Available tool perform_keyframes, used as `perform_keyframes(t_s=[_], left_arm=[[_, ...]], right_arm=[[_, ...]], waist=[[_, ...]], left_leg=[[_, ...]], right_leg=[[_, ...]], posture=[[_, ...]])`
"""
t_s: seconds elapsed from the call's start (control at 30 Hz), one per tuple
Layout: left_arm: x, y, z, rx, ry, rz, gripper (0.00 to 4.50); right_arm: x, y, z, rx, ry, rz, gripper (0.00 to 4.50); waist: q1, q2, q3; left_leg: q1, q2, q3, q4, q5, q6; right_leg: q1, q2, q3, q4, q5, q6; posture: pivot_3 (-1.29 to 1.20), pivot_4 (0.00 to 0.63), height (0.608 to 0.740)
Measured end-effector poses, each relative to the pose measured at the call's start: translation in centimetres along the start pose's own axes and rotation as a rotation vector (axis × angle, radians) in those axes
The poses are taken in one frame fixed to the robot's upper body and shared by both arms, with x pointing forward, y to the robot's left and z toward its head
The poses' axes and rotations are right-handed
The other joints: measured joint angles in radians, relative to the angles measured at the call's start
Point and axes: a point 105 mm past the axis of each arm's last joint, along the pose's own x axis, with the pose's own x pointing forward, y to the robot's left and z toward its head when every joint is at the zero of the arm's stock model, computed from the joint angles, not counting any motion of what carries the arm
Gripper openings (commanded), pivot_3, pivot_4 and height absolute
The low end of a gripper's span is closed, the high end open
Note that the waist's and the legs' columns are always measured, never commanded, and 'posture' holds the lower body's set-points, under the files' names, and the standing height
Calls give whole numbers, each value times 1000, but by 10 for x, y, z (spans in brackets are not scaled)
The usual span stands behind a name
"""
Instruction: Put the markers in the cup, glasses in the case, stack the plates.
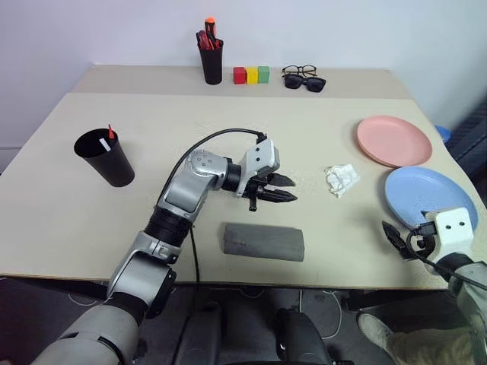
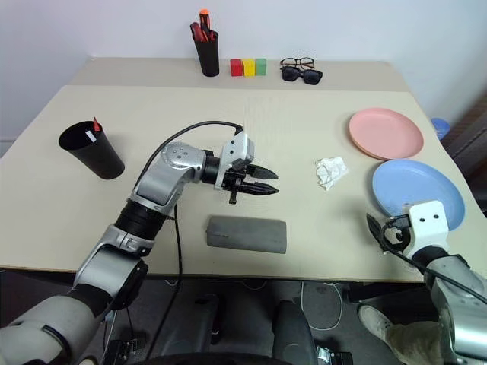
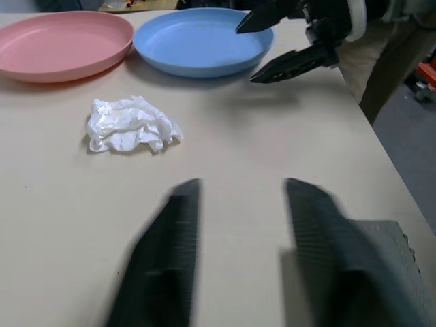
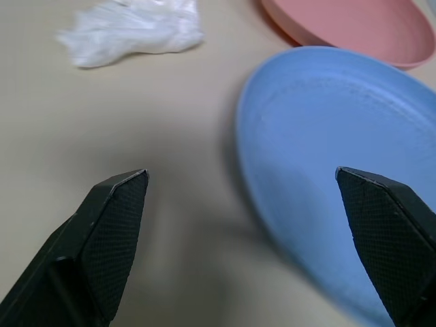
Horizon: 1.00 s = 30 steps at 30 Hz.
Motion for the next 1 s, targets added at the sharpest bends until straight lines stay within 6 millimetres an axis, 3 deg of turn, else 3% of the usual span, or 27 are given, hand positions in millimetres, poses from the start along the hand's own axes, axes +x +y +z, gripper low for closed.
perform_keyframes(t_s=[0.07, 0.27, 0.33, 0.4, 0.6, 1.0], left_arm=[[4, -4, 2, 1, 3, -8, 4436], [6, -7, 6, 22, 0, 36, 4436], [5, -8, 8, 29, 7, 43, 4500], [5, -9, 11, 29, 3, 52, 4500], [4, -8, 16, 24, -4, 86, 4500], [-2, -8, 9, 13, 11, 119, 4500]], right_arm=[[8, -1, 0, -5, 13, 8, 4500], [26, 3, 6, -4, 28, 47, 4500], [30, 3, 5, 5, 41, 50, 3955], [33, 1, 1, 18, 62, 44, 3109], [40, -3, -4, 31, 102, 24, 27], [35, -16, 5, -54, 116, -83, 27]], waist=[[0, 0, 0], [-3, 0, 0], [-7, 0, 0], [-6, 0, 0], [-16, 0, 0], [-21, 0, 0]], left_leg=[[0, 0, 0, 0, 0, 0], [0, 0, 0, 0, 0, 0], [0, 0, 0, 0, 0, 0], [0, 0, 0, 0, 0, 0], [1, -1, 0, 0, 0, 0], [2, -1, 0, 0, 0, 0]], right_leg=[[0, 0, 0, 0, 0, 0], [0, 0, 0, 1, 0, 0], [0, 0, 0, 1, 0, 0], [0, 0, 0, 1, 0, 0], [0, 0, 0, 1, 0, 0], [2, 0, 1, 1, 0, 1]], posture=[[0, 150, 740], [0, 150, 740], [0, 150, 740], [0, 150, 740], [0, 150, 740], [0, 150, 740]])
